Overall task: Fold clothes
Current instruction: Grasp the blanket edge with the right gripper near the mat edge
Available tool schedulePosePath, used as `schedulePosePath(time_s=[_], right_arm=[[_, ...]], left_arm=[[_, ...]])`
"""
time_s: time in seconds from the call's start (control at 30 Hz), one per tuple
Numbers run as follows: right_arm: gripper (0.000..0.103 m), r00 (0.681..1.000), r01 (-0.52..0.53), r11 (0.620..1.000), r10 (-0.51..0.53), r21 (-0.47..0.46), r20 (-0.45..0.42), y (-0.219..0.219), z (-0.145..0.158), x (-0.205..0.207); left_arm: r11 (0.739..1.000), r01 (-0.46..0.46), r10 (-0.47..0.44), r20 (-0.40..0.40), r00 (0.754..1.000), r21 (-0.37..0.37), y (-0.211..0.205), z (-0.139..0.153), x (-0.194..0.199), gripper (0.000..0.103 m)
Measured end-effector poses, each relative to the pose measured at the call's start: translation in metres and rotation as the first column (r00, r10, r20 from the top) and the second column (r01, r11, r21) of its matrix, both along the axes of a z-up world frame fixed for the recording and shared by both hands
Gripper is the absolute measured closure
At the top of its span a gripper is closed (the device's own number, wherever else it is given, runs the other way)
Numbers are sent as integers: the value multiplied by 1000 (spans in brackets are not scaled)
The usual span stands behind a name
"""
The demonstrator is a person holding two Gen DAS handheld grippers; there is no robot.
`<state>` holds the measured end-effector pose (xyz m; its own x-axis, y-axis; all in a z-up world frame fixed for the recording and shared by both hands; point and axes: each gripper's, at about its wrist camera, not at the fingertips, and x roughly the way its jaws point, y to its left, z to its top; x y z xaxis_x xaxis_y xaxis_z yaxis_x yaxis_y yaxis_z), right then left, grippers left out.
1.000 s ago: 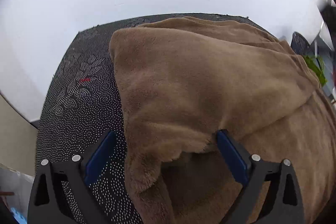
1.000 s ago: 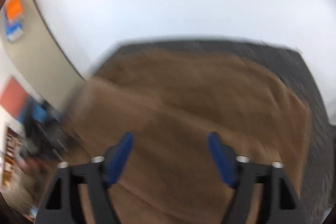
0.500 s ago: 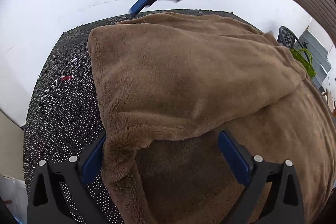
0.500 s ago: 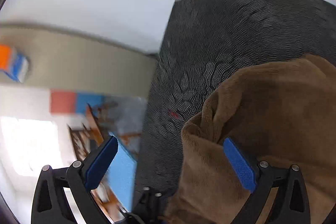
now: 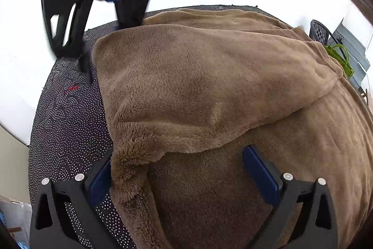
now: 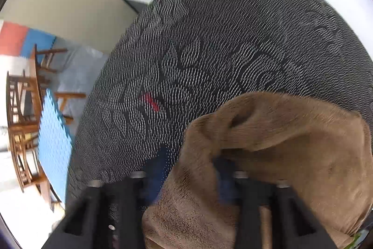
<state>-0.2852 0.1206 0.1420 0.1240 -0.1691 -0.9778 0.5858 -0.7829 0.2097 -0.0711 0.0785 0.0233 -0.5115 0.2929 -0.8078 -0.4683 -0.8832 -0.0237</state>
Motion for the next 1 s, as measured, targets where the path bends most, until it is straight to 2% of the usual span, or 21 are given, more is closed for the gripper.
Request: schedulePosePath(time_s=[0.1,0.27,0.33,0.43,0.53,0.63,0.7,0.8,0.87,0.93,1.0], right_arm=[[78,999,36,995,-37,-98,-6,6,9,-10],[81,996,81,988,-84,-129,-17,16,-10,-24],[81,991,133,976,-132,-171,15,22,-19,-36],[80,988,156,962,-147,-223,54,33,-22,-44],[80,975,222,930,-207,-294,84,49,-18,-53],[80,965,258,872,-256,-417,62,66,5,-61],[80,967,241,858,-253,-454,36,74,23,-59],[80,980,136,888,-184,-440,-68,78,50,-30],[80,983,55,917,-119,-395,-139,76,54,-1],[80,987,20,947,-71,-322,-146,70,53,10],[80,992,61,956,-90,-287,-88,63,32,0]], left_arm=[[1000,-2,2,9,1000,4,1,-1,-1,1],[1000,-6,6,18,1000,7,2,-2,-2,1],[1000,-7,7,21,1000,11,3,-3,-3,1],[1000,-7,7,24,1000,14,3,-3,-3,1],[1000,-7,7,25,1000,17,2,-3,-2,1],[1000,0,-1,28,1000,22,-2,-3,-1,1],[999,29,-30,34,999,30,-7,-2,1,1],[995,52,-57,64,996,82,-18,1,0,0],[990,48,-59,84,995,130,-26,4,-2,0],[984,13,-31,95,995,179,-29,6,-8,0],[982,-10,-5,81,997,190,-28,8,-11,0]])
